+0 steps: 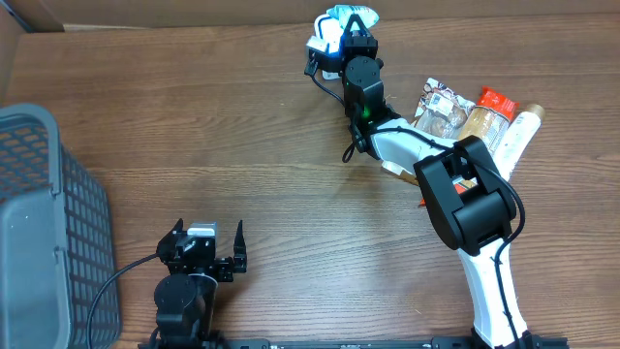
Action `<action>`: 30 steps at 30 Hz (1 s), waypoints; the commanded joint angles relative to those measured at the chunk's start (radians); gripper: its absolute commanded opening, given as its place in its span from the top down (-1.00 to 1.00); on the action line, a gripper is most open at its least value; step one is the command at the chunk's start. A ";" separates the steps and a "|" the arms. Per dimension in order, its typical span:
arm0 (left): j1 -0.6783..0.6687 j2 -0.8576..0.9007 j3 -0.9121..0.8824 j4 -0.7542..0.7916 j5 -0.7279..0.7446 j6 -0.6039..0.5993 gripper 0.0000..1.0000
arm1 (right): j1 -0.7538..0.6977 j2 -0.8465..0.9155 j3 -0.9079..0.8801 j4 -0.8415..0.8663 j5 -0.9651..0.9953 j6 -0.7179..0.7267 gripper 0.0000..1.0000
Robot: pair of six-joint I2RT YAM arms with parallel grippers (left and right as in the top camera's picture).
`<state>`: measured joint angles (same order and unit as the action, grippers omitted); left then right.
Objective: Scan the item barcode
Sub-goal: 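Raise the light-blue packet up in front of the white scanner, then carry the packet right and drop it onto the item pile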
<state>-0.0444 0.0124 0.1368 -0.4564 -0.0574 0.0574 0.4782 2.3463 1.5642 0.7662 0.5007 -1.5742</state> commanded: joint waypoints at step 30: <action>0.000 -0.008 -0.006 0.000 -0.009 -0.013 -0.99 | 0.018 -0.486 0.014 -0.635 0.085 0.924 0.93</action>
<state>-0.0444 0.0124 0.1368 -0.4561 -0.0574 0.0570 0.4927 2.1040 1.5555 0.2504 0.5549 -1.0687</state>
